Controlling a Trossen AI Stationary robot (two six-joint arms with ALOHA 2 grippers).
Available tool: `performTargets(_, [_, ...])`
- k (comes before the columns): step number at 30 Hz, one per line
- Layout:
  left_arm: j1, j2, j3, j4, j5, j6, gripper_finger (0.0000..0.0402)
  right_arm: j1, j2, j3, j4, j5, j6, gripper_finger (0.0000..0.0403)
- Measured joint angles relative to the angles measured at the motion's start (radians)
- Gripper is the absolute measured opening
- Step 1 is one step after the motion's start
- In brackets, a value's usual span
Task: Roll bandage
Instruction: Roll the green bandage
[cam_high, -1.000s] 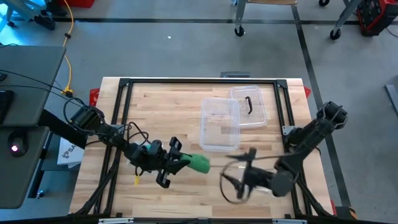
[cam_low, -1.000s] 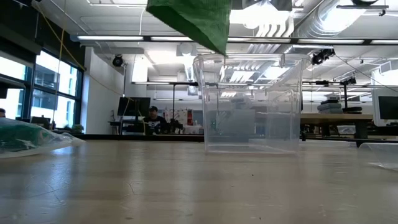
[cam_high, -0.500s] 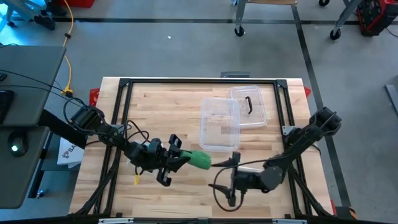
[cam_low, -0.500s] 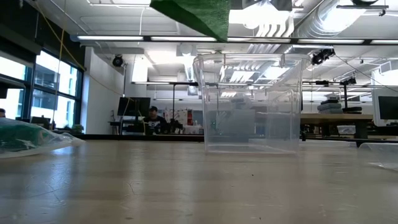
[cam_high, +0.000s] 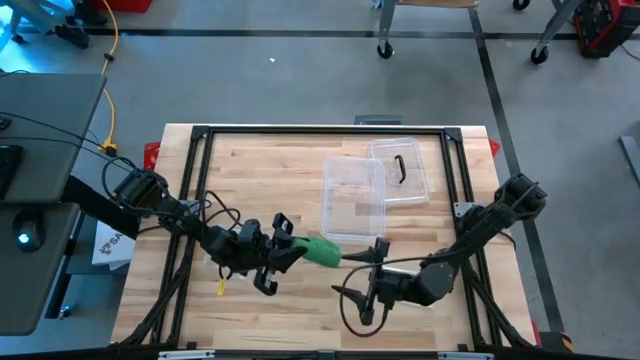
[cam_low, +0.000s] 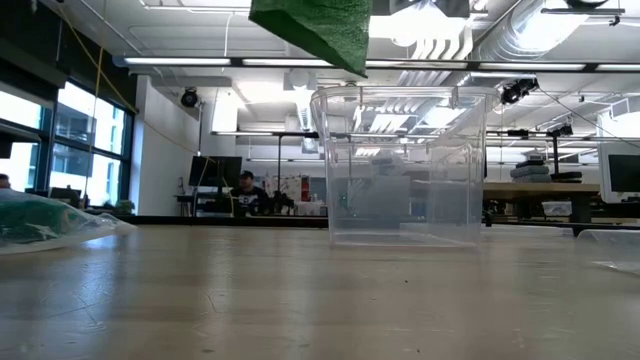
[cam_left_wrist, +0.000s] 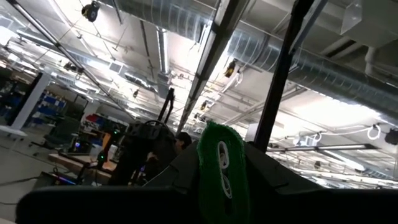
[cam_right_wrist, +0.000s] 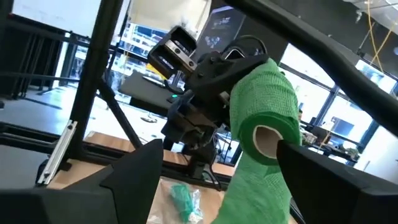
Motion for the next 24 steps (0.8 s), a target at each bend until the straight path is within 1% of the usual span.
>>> performTargets(5, [0.002, 0.005, 0.018, -0.001, -0.019, 0.023, 0.0070, -0.020, 0.000, 0.000, 0.001, -0.017, 0.014, 0.0309])
performTargets(7, [0.001, 0.006, 0.024, -0.006, -0.027, 0.026, 0.0070, -0.020, 0.000, 0.000, 0.004, -0.049, 0.014, 0.0309])
performTargets(9, [0.000, 0.012, 0.030, -0.003, -0.043, 0.038, 0.0070, -0.020, 0.000, 0.000, 0.005, -0.057, 0.015, 0.0309])
performTargets(13, [0.003, 0.031, 0.055, -0.002, -0.056, 0.073, 0.0070, -0.021, 0.000, 0.000, 0.008, -0.045, 0.008, 0.0309])
performTargets(17, [0.007, 0.062, 0.087, -0.004, -0.060, 0.086, 0.0070, -0.019, -0.001, 0.000, 0.055, 0.015, -0.028, 0.0305])
performTargets(20, [0.007, 0.080, 0.097, -0.008, -0.056, 0.080, 0.0070, -0.013, -0.008, 0.000, 0.056, 0.026, -0.049, 0.0277])
performTargets(22, [0.002, 0.082, 0.097, -0.012, -0.051, 0.079, 0.0070, -0.005, -0.013, 0.000, 0.054, 0.024, -0.056, 0.0243])
performTargets(24, [-0.004, 0.081, 0.097, -0.018, -0.047, 0.078, 0.0070, 0.003, -0.015, 0.000, 0.055, 0.026, -0.070, 0.0196])
